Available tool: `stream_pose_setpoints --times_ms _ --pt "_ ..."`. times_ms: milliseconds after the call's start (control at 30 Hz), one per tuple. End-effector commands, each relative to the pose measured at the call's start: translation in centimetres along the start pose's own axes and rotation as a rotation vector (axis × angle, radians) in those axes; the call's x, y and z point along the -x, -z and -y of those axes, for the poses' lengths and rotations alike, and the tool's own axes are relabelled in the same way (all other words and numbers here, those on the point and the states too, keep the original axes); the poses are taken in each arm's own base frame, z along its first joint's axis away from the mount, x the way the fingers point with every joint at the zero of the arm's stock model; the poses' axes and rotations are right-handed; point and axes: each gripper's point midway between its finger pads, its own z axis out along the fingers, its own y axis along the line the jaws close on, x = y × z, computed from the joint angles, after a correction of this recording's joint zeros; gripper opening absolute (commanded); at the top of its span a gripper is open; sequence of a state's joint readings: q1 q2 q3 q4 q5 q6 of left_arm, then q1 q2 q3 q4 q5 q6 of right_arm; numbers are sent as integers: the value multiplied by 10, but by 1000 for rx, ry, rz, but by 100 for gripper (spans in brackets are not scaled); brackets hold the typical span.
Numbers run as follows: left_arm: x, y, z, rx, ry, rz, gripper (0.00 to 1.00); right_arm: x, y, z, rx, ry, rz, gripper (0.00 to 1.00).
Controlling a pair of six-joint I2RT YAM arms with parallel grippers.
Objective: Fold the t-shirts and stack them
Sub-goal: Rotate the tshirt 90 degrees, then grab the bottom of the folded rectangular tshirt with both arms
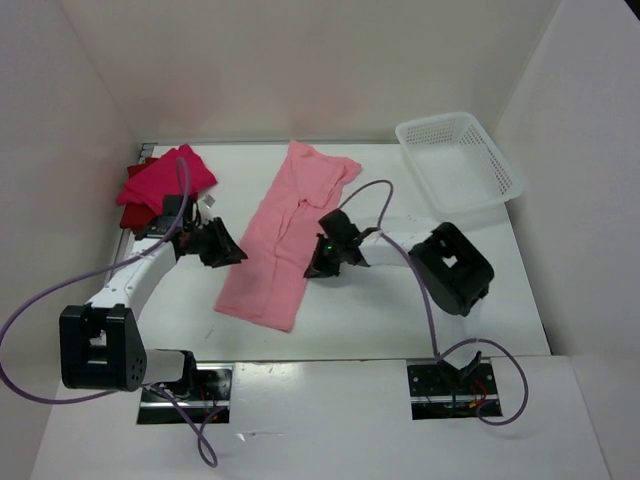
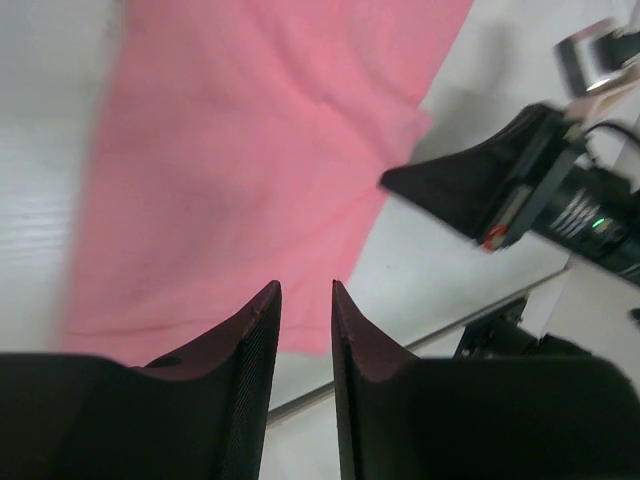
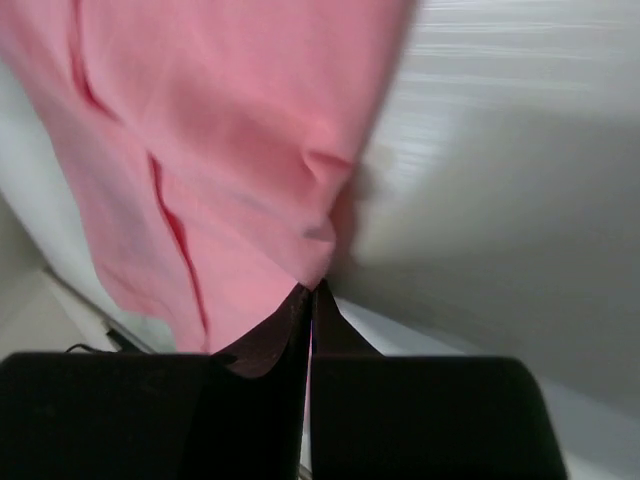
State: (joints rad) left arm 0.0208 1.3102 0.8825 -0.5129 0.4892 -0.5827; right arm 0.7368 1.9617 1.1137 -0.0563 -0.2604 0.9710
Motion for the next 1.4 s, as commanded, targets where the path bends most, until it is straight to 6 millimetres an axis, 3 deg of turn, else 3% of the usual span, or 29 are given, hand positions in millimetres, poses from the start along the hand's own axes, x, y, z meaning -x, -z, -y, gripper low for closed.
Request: stream_pose_setpoints --times_ms 0,33,67,133,167,200,267,300,400,567,633,800,967,1200,1367 --pt "-18 -12 13 -18 -43 -39 34 23 54 54 -140 41 75 0" --pt "-22 -17 13 -8 -51 -56 34 27 66 74 -177 22 76 0" --pt "-28 -20 15 -13 -50 -68 35 36 81 80 -213 36 129 0" --pt "-46 -31 20 -10 -70 -132 37 32 94 99 -251 43 116 4" --pt "-55 -35 20 -5 -80 -160 39 25 98 95 -228 42 96 8" --pt "-68 -37 23 -8 -96 -192 39 25 101 95 -215 35 92 24" --pt "-83 -39 16 30 -92 -227 41 18 113 89 -188 -15 105 40" --pt "-87 -40 12 38 -86 -237 41 8 117 98 -197 -42 99 48" --pt "-114 -42 1 51 -76 -311 48 -1 135 105 -194 -102 165 53" --pt "-157 -52 1 72 -101 -429 51 -44 139 127 -182 -207 109 53" --pt "-162 -56 7 56 -100 -441 51 -57 138 126 -170 -217 84 50" --pt "-179 -64 -5 82 -87 -497 45 -81 136 137 -167 -236 33 44" --pt "-184 -68 -9 89 -69 -516 39 -95 132 136 -144 -233 -6 43" --pt "-189 -67 -4 71 -74 -532 41 -102 129 133 -136 -221 -41 39" --pt "-192 -71 0 47 -81 -545 43 -102 132 134 -133 -217 -27 21"
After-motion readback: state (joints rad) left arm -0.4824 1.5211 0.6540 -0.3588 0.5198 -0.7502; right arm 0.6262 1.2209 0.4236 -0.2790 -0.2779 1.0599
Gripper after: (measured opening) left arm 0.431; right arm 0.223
